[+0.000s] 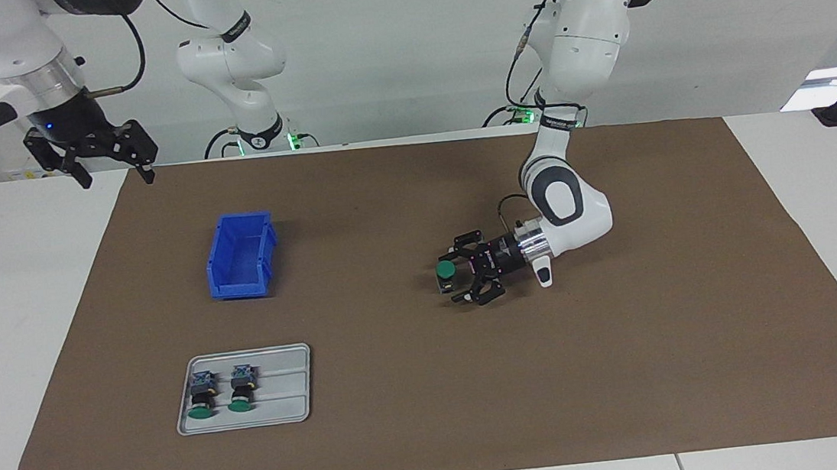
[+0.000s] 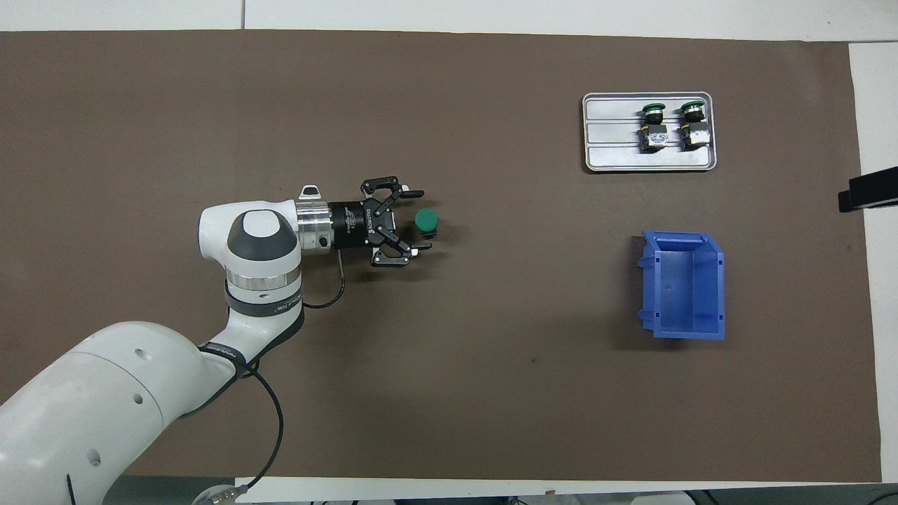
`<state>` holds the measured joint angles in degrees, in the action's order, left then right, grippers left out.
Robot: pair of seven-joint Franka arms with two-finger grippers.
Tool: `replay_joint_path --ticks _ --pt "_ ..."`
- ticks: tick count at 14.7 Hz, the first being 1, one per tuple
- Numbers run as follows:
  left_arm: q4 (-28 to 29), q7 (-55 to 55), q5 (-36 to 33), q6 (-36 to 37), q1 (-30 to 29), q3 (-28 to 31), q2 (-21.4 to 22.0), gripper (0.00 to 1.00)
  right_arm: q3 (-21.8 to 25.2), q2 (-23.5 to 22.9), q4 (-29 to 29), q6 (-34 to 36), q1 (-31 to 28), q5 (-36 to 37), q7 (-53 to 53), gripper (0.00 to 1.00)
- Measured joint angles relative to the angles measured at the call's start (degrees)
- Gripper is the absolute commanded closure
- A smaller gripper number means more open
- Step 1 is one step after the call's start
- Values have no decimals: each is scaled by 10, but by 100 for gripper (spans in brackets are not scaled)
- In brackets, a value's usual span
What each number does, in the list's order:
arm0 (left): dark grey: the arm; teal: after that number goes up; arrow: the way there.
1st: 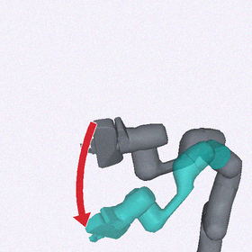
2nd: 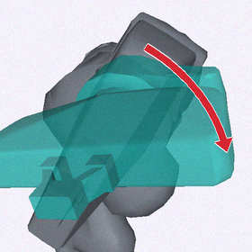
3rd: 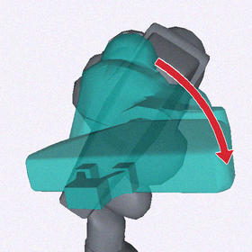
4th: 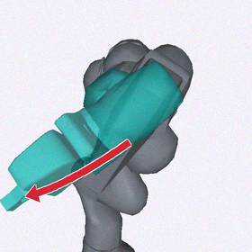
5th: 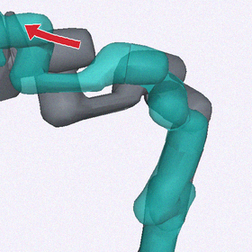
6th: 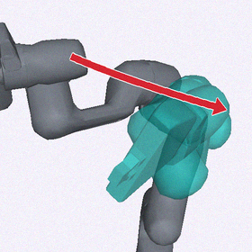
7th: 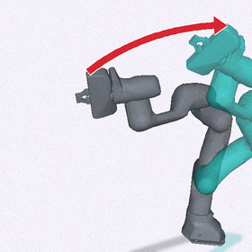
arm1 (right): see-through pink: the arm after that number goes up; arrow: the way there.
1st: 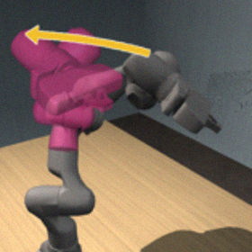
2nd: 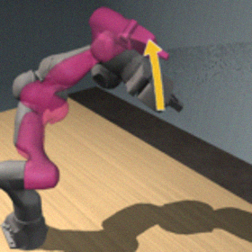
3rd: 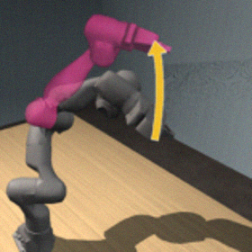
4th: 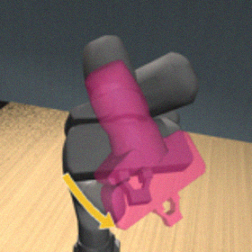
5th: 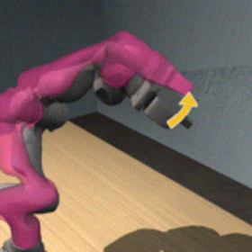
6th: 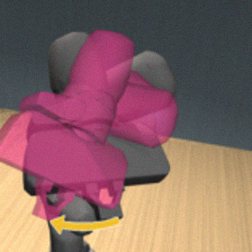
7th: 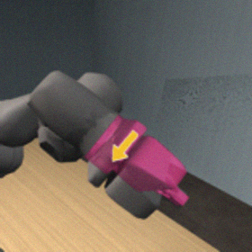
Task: Place and press button with both arms
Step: 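Raise the left gripper and position it above the button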
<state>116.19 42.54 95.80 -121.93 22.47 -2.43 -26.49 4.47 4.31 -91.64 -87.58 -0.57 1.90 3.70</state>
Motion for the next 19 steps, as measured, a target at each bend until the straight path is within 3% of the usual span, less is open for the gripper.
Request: replay_joint_path --ticks 5,10,14,16,19 --pt "3 0 -67 67 -58 0 4 0 0 0 0 0 0 0 0 1" --pt "-20 4 -242 110 -120 2 42 0 0 0 0 0 0 0 0 1" --pt "-116 56 -423 148 -132 -1 51 0 0 0 0 0 0 0 0 1" --pt "-169 90 -500 158 -114 -4 55 0 0 0 0 0 0 0 0 1" --pt "-205 158 -584 155 -70 -5 73 0 0 0 0 0 0 0 0 1"
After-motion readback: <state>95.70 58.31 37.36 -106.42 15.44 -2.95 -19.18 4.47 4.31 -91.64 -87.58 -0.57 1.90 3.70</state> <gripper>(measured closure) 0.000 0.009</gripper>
